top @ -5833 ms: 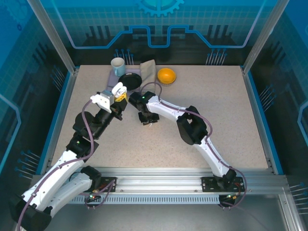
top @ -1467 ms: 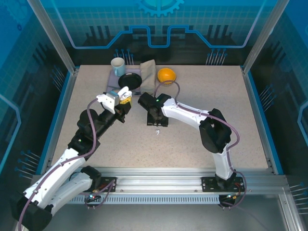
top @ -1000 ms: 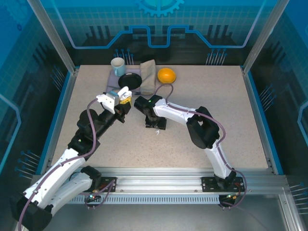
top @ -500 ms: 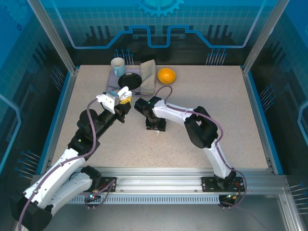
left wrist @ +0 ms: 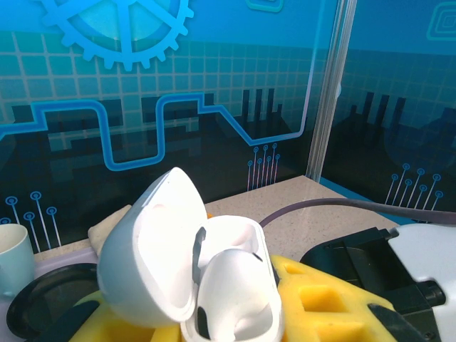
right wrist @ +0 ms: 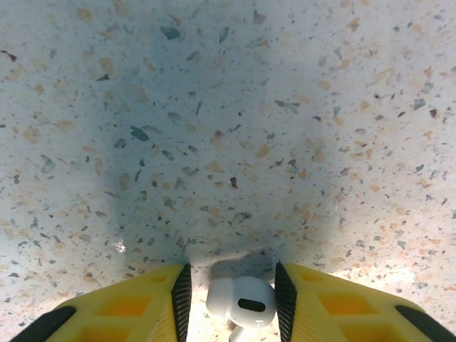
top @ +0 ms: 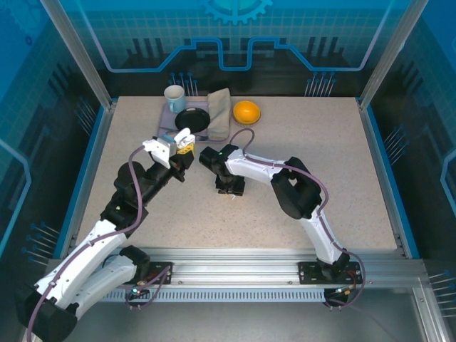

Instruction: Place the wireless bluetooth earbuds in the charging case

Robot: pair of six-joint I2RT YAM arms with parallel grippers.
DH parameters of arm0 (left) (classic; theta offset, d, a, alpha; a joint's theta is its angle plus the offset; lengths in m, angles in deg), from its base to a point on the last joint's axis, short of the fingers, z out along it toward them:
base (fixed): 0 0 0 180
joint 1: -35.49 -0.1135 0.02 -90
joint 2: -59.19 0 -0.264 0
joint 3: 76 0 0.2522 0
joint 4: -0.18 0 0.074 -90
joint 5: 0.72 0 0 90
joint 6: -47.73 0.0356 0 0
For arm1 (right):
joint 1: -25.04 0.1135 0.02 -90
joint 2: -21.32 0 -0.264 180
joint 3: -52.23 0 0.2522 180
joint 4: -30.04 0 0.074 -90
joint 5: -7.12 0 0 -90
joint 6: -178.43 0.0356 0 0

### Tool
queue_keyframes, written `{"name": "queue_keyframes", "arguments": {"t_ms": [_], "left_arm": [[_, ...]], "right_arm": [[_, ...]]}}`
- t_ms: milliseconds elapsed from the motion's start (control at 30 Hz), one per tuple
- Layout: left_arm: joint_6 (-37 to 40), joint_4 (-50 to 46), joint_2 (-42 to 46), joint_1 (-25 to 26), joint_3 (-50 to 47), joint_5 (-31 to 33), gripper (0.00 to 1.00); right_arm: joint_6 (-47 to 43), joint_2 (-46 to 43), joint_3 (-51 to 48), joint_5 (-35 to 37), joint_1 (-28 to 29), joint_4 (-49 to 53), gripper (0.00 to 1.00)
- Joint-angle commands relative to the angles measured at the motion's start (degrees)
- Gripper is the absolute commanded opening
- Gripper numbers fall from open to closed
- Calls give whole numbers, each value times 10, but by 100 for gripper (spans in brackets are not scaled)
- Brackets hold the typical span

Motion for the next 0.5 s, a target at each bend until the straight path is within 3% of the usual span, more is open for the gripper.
{"name": "queue_keyframes", "arguments": {"t_ms": [0, 467], "left_arm": [[-5, 22, 10, -4, 13, 1, 0], [-7, 22, 9, -4, 13, 1, 0]], "right_arm": [[14, 16, -20, 11, -10, 13, 37], [17, -9, -74, 9, -19, -11, 31]]}}
